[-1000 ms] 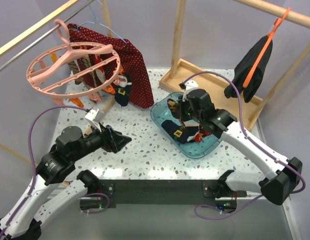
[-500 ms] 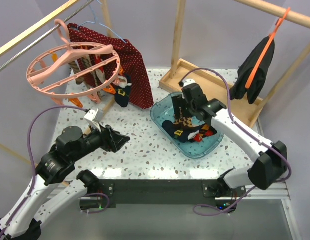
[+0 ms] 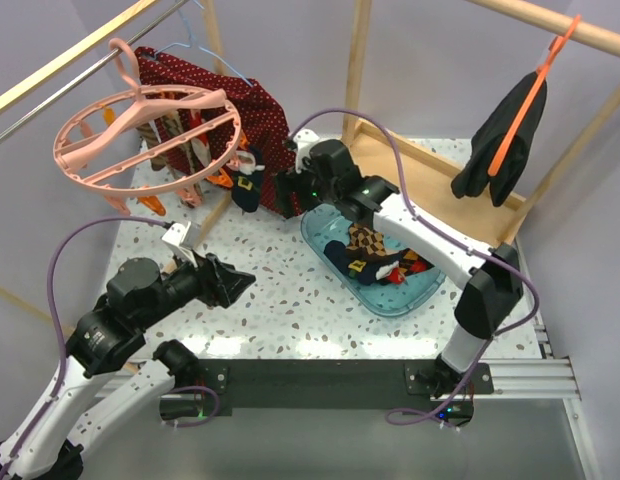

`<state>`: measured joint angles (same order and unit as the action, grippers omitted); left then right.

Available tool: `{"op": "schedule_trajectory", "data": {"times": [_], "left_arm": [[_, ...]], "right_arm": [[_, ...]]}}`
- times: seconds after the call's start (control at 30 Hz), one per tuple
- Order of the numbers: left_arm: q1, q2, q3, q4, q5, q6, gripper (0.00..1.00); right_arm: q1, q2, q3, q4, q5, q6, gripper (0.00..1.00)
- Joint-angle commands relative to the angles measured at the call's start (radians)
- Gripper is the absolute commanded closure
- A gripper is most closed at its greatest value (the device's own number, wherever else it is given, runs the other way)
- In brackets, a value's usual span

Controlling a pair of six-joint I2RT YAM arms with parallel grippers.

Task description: Remove the socks clipped to the hanger

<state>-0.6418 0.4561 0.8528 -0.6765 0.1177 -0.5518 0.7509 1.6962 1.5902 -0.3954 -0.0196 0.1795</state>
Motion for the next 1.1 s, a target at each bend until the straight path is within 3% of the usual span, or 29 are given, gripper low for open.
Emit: {"op": "schedule_trajectory", "data": {"times": [0.0,0.2,0.5,0.67,0.8,0.87,0.9,0.97,1.0,1.07], "left_arm": [[0.001,-0.010,0.017,-0.001,-0.015,0.038,0.31],[0.001,-0.037,0.032,-0.031,-0.038,0.043,0.31],[0.001,-0.046,0.043,-0.041,-0.044,0.044,0.31],[0.001,-0.045,0.049,-0.043,-0.043,0.044,0.31],[0.001,-0.045,0.051,-0.044,-0.041,0.039,0.31],[0.001,-0.046,0.049,-0.046,-0.043,0.038,0.31],[0.001,-0.050,0.046,-0.046,-0.043,0.038,0.31],[-0.001,-0.050,0.043,-0.047,-0.046,0.035,0.31],[-0.001,-0.051,0.042,-0.047,-0.049,0.033,0.31],[0.001,-0.051,0.038,-0.047,-0.053,0.029,0.31]], "right_arm": [[0.016,0.045,0.059,0.172,-0.062,0.009,0.11],[0.018,0.125,0.126,0.259,-0.083,0.014,0.12],[0.016,0.187,0.160,0.386,-0.135,0.071,0.40],[0.018,0.221,0.209,0.411,-0.138,0.094,0.45],[0.018,0.255,0.252,0.374,-0.141,0.104,0.63],[0.018,0.255,0.246,0.385,-0.160,0.110,0.66],[0.018,0.253,0.244,0.391,-0.184,0.113,0.76],[0.021,0.243,0.240,0.391,-0.203,0.120,0.87],[0.021,0.235,0.235,0.391,-0.210,0.123,0.97],[0.027,0.220,0.219,0.391,-0.218,0.130,1.00]]}}
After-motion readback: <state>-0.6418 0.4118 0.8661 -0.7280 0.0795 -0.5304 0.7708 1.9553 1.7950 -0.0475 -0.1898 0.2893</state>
